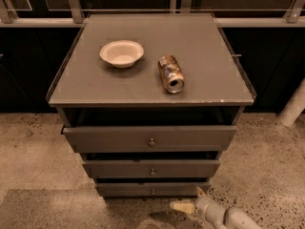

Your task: Close bottom drawer

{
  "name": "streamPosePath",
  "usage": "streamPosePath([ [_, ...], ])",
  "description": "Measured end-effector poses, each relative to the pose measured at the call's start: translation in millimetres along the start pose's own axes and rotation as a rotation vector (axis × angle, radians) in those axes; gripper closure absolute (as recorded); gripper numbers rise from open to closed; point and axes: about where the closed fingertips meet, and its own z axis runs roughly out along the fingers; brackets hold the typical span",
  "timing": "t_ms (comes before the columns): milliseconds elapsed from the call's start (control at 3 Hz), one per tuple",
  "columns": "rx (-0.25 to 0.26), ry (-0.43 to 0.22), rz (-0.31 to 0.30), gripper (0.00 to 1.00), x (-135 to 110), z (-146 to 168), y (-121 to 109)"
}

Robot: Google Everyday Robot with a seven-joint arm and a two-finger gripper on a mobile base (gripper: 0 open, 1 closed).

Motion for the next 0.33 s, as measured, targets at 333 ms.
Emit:
streamPosePath([
  [333, 0.0, 0.0, 0.0, 0.0, 0.0, 0.0, 0.0],
])
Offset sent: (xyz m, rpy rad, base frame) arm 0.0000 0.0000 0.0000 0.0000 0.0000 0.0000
